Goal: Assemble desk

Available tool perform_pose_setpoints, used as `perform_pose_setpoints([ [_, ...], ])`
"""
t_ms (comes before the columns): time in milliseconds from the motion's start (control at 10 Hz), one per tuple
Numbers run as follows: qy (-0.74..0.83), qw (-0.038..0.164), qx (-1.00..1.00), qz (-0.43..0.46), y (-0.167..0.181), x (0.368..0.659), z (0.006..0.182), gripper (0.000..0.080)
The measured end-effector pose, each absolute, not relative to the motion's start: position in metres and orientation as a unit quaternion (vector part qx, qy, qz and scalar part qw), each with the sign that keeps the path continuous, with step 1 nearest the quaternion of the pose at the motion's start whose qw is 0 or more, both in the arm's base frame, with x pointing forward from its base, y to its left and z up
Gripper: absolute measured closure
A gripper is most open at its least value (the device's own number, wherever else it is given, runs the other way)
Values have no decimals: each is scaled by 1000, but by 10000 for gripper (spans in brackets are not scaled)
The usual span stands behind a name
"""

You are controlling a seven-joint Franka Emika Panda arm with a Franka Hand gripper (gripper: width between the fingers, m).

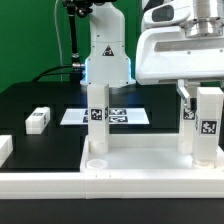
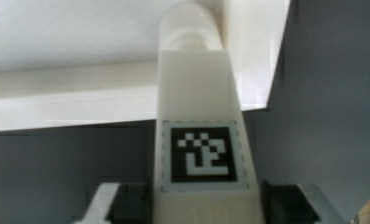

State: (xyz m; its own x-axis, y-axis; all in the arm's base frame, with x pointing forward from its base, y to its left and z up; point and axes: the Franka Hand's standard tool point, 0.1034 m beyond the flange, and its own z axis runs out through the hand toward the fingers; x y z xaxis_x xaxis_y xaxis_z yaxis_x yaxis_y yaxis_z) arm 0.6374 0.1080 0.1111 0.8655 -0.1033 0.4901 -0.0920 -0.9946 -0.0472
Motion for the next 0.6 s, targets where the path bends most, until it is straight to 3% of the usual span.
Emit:
perform_pose_setpoints([
  [300, 49, 11, -966, -255, 108, 637, 111, 509],
  [500, 47, 10, -966, -255, 108, 637, 111, 264],
  [600, 45, 10, -966, -255, 108, 637, 111, 264],
])
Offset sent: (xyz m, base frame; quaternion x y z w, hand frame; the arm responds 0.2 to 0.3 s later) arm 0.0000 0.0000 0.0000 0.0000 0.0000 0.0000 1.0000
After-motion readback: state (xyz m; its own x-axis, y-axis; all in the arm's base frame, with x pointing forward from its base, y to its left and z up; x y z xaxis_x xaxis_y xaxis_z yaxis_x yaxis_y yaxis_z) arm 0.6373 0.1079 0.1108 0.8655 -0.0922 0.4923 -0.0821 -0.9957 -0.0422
